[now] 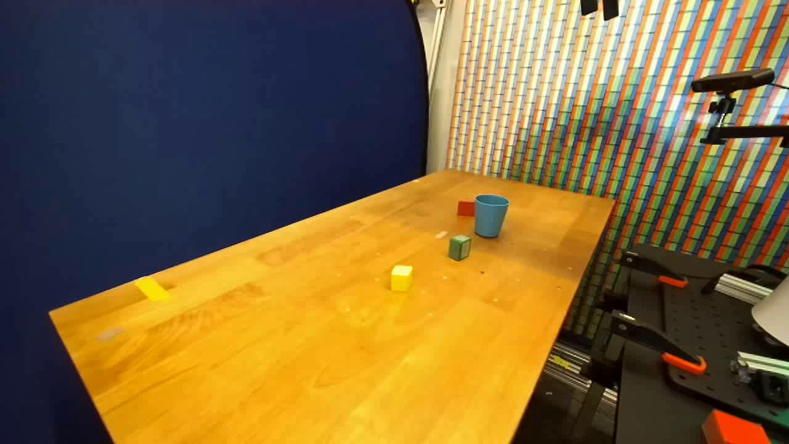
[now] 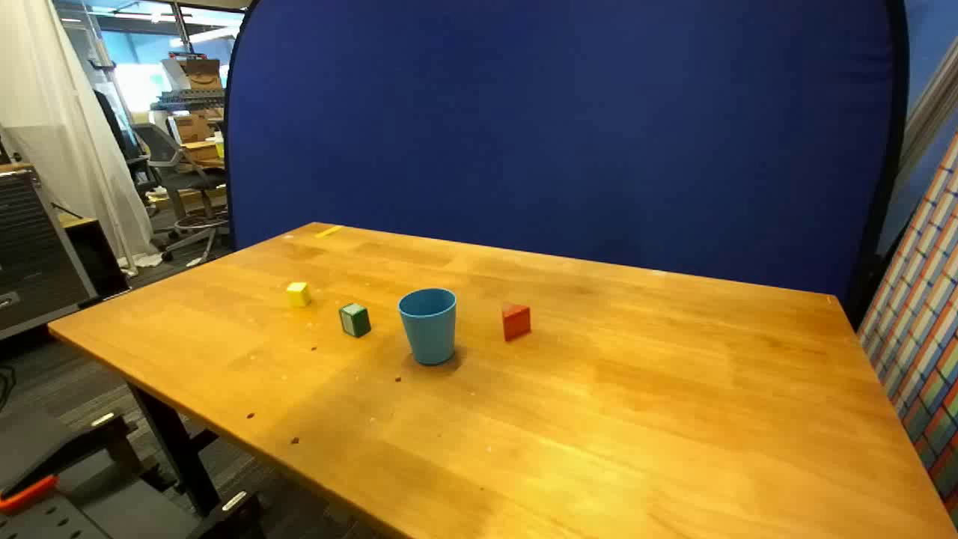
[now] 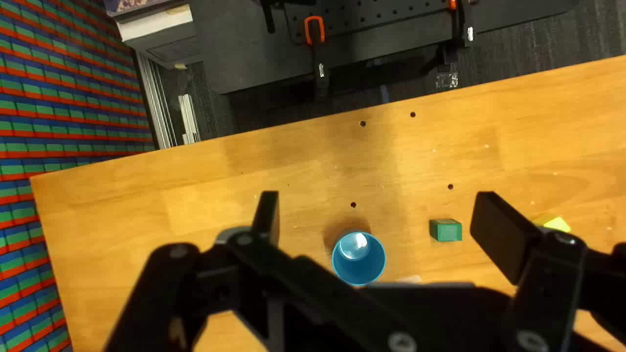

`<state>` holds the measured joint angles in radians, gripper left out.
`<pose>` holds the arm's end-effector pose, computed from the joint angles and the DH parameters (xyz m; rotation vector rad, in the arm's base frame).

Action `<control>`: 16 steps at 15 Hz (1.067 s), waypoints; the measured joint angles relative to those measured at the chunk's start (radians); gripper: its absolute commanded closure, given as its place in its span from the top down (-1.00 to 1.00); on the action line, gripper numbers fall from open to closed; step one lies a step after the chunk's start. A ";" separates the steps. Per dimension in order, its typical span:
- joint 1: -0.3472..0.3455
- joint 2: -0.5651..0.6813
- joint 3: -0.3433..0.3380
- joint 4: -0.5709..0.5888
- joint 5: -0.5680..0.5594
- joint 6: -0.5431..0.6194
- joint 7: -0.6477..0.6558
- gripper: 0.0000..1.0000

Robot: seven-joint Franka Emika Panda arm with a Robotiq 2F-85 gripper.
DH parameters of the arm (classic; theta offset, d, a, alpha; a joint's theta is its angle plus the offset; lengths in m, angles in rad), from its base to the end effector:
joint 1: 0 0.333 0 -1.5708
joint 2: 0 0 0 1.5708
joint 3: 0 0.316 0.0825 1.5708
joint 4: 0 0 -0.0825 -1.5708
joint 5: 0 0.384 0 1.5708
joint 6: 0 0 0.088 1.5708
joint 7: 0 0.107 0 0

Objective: Put the yellow block in the blue cup

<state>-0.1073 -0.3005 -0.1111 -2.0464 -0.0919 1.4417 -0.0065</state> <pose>0.4166 -0.1084 0.5444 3.0632 -0.3068 -0.4815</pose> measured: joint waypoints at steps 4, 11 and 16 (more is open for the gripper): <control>0.000 -0.002 0.000 0.010 0.000 0.001 0.000 1.00; 0.012 0.038 0.016 -0.032 0.040 0.006 0.009 1.00; 0.091 0.186 0.089 -0.165 0.156 0.119 0.010 1.00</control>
<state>-0.0166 -0.1149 -0.0219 -2.2112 0.0637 1.5605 0.0031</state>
